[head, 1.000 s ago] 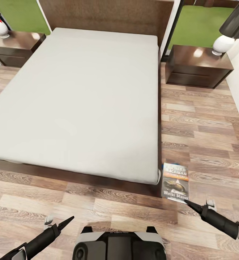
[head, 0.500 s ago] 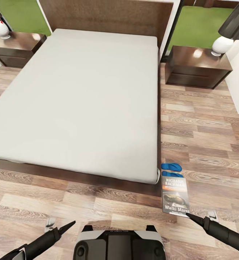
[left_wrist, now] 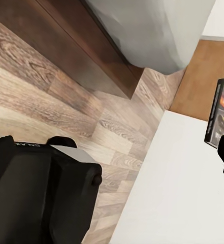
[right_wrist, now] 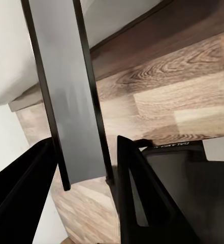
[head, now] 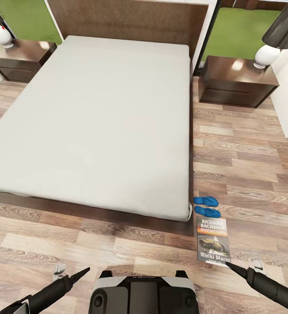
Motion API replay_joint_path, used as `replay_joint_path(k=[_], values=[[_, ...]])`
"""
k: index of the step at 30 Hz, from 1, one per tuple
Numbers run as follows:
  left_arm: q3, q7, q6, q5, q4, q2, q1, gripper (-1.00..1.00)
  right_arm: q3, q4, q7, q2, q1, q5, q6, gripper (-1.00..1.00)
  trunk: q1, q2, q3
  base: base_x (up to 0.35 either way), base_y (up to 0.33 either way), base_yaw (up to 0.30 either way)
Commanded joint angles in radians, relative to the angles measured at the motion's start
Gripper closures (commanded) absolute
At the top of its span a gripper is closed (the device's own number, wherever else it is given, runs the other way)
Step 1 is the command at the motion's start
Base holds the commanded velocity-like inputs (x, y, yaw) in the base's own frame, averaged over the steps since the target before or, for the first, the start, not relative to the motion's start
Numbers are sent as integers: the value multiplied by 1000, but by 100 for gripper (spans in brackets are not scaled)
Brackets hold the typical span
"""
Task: In the bedroom, move the book from the bed onto either nightstand, and place the two sandals side by side next to the bed.
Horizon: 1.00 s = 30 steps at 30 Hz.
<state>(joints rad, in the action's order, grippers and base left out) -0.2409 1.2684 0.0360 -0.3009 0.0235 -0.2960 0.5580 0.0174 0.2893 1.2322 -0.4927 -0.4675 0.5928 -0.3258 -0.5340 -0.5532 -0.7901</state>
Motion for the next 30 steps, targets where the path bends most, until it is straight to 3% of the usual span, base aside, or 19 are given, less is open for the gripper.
replay_joint_path(k=[1, 6, 11, 22, 30], values=[[-7, 3, 4, 5, 0, 0, 1, -100, 2, -9, 2, 1, 0, 2, 14, 100, 4, 6, 2, 0, 0, 0], [-7, 3, 5, 5, 0, 0, 0, -100, 1, -127, 0, 4, 0, 2, 154, 100, 23, 41, 18, 0, 0, 0], [-7, 3, 5, 5, 0, 0, 0, -100, 1, -173, 3, 5, 0, 2, 220, 100, 42, 76, 34, 0, 0, 0], [-7, 2, 5, 5, 0, 0, 0, -100, 2, -190, -1, 5, 0, 4, 237, 100, 84, 153, 68, 0, 0, 0], [-8, 2, 5, 5, 0, -1, 0, -100, 2, -191, -1, 5, 0, 4, 241, 100, 84, 153, 68, 0, 0, 0]])
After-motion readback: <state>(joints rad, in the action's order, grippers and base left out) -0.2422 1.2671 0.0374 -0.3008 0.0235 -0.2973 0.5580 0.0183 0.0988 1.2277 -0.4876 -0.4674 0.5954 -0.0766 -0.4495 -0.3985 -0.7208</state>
